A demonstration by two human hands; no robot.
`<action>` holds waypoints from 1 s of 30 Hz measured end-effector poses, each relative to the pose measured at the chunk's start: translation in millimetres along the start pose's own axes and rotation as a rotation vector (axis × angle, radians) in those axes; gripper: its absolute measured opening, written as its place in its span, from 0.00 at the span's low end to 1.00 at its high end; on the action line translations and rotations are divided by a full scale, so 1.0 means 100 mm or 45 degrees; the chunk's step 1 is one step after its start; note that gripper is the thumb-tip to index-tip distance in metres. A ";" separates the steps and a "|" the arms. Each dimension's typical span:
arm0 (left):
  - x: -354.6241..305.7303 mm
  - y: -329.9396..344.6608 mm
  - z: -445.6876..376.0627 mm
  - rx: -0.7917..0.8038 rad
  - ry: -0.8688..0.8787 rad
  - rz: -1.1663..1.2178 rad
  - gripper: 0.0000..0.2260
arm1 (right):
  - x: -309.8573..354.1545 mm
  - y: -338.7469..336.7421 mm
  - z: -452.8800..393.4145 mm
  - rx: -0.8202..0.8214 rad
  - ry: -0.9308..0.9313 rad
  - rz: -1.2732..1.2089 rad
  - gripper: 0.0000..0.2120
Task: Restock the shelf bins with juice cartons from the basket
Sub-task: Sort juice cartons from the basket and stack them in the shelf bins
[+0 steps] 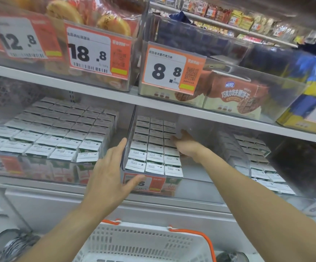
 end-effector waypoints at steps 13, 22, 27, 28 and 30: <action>0.03 0.00 0.00 -0.019 0.101 0.009 0.45 | -0.02 0.02 -0.17 -0.009 -0.123 0.023 0.29; 0.43 -0.49 0.06 -0.313 0.090 0.078 0.28 | 0.21 0.27 1.17 -0.365 -0.815 0.330 0.15; 0.80 -0.71 0.17 -0.333 -0.022 -0.083 0.30 | 0.68 0.78 1.73 -0.197 -1.053 0.121 0.12; 0.85 -0.73 0.20 -0.325 -0.052 -0.108 0.31 | 0.80 0.91 1.75 -0.163 -1.079 0.137 0.12; 0.97 -0.76 0.24 -0.309 -0.097 -0.157 0.31 | 1.01 1.16 1.71 -0.106 -1.082 0.175 0.13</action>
Point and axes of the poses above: each hand's wrist, its own z-axis away from the middle knuckle, its own y-axis out of the palm, x = y × z, the point moved 2 cm from there along -z, towards the middle knuckle, and after that the axes turned 4 degrees about -z, right-handed, at the moved point
